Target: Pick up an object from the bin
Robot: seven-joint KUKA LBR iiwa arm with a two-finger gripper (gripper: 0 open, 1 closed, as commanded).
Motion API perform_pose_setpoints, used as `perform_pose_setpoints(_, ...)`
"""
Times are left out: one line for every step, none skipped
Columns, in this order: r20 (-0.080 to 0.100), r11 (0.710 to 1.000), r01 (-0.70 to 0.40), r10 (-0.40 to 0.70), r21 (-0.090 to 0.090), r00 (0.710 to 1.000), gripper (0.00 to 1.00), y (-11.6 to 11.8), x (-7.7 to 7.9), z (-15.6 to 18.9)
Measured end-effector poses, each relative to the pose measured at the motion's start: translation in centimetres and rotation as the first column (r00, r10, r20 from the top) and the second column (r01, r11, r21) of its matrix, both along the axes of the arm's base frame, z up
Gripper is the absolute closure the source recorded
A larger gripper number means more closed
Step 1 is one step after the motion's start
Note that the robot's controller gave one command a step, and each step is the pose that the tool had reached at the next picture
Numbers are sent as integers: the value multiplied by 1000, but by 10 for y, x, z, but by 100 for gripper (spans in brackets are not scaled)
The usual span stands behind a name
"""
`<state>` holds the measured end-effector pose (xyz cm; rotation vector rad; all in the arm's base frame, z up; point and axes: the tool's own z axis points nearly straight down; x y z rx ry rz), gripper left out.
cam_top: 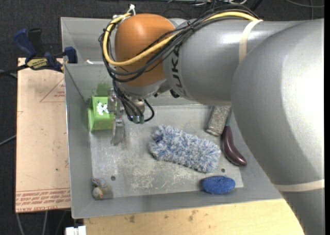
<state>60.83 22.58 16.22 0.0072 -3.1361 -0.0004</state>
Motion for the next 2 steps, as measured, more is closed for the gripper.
perform_pose_setpoints(5, 1000, 3, -3, 1, 1000, 0, -1, 1, 5)
perform_pose_setpoints(10, 999, 43, -43, 4, 999, 0, -28, -8, -18)
